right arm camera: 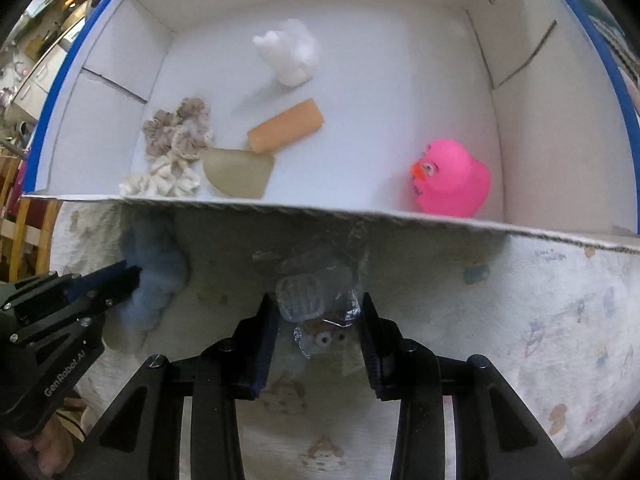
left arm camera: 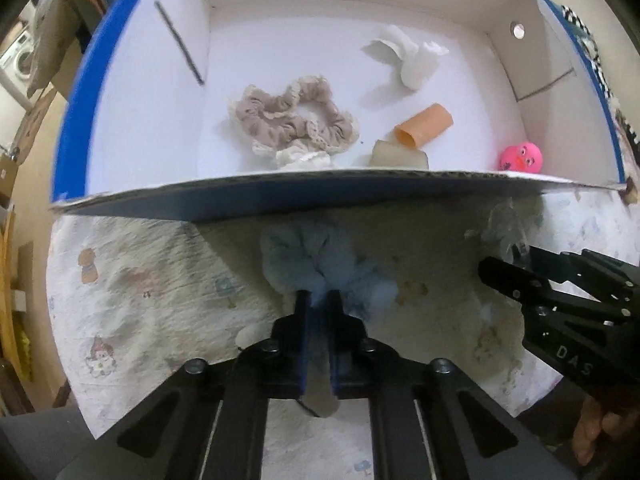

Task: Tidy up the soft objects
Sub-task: 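Grasp the clear plastic bag with the right tool while the left tool grasps the white sock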

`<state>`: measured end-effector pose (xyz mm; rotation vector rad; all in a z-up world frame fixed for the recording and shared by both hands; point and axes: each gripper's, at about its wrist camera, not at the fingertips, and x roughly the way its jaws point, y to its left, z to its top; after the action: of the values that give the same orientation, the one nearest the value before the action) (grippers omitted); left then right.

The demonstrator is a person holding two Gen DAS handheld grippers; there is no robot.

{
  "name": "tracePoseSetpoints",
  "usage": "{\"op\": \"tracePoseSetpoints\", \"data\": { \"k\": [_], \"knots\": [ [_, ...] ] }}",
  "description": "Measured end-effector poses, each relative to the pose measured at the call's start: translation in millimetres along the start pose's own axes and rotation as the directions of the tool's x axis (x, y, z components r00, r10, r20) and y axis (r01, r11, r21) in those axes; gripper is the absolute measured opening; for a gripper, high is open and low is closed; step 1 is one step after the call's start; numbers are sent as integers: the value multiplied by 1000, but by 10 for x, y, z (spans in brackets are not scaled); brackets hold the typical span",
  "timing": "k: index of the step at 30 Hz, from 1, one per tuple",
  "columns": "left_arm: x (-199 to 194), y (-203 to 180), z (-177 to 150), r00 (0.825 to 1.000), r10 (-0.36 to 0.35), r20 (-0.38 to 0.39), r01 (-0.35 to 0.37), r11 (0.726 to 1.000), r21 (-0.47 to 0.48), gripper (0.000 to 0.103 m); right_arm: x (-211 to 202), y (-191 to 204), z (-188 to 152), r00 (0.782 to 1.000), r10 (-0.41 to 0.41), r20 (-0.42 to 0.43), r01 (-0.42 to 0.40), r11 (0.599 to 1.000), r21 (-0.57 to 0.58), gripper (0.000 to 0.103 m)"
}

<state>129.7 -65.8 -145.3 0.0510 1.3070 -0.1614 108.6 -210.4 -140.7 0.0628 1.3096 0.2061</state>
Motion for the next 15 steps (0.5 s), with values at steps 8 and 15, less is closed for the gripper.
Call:
{"op": "tracePoseSetpoints", "data": {
  "k": [8,15],
  "knots": [
    [-386,226,-166,989,-122,82,128,989,-73,1,-266,-151,-73,998,50,33,-50,999,13,40],
    [-572,363,-360,978,-164,131,175,982,-74,1,-411,-287,-221,994,79,71,-82,996,34,40]
  ]
}}
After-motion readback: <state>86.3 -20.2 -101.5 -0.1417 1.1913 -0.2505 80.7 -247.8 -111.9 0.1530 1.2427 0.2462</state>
